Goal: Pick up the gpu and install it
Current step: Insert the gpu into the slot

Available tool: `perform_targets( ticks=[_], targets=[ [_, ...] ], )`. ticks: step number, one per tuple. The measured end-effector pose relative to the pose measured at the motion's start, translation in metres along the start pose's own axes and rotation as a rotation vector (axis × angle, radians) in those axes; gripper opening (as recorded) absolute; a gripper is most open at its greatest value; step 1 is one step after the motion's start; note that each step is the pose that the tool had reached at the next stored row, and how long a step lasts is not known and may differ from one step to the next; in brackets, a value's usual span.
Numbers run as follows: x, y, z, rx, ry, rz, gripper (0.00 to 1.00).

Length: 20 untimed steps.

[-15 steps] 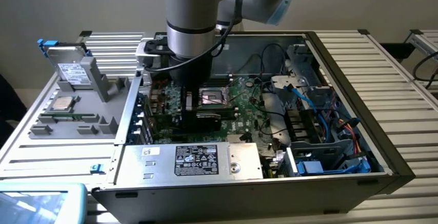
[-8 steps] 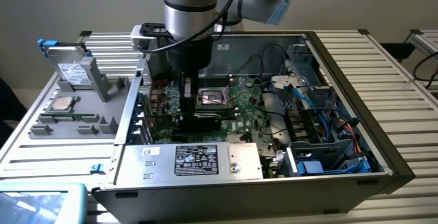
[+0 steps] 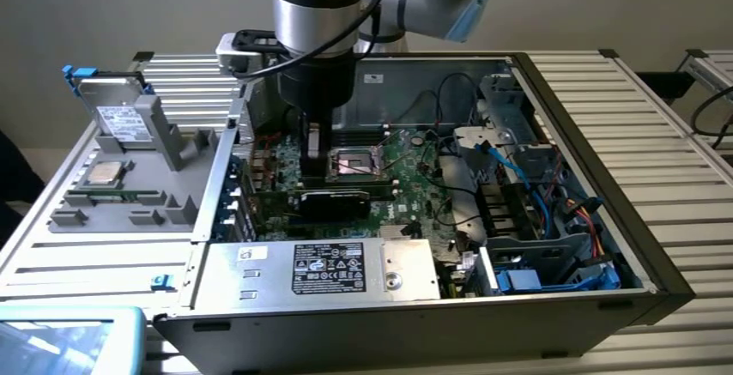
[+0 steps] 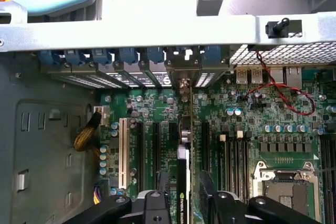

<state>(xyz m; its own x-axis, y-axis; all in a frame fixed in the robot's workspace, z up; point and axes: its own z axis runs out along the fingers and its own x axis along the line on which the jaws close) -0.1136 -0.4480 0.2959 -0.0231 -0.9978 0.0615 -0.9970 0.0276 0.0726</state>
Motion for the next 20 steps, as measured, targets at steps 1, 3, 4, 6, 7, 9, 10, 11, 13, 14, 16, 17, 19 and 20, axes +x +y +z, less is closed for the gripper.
perform_targets(
  ticks=[1,3,4,6,7,9,10,11,13,14,16,17,19,20],
  targets=[
    [-0.001,0.0009,0.0001,0.0028,0.0007,0.000,0.33],
    [-0.001,0.0032,0.0008,0.0097,0.0016,0.001,0.27],
    [-0.002,0.0044,0.0014,0.0138,0.0026,0.001,0.22],
    [-0.003,0.0074,0.0034,0.0186,0.0040,0.002,0.12],
    [-0.004,0.0092,0.0047,0.0196,0.0046,0.002,0.12],
    [-0.005,0.0128,0.0078,0.0213,0.0049,0.003,0.12],
    [-0.006,0.0146,0.0095,0.0223,0.0049,0.003,0.12],
    [-0.007,0.0163,0.0111,0.0230,0.0050,0.003,0.12],
    [-0.009,0.0193,0.0140,0.0250,0.0051,0.003,0.12],
    [-0.010,0.0207,0.0155,0.0261,0.0052,0.004,0.12],
    [-0.011,0.0234,0.0181,0.0287,0.0061,0.004,0.12],
    [-0.011,0.0246,0.0192,0.0308,0.0075,0.005,0.12],
    [-0.012,0.0267,0.0210,0.0370,0.0117,0.006,0.12],
    [-0.012,0.0277,0.0219,0.0397,0.0136,0.007,0.12]
  ],
)
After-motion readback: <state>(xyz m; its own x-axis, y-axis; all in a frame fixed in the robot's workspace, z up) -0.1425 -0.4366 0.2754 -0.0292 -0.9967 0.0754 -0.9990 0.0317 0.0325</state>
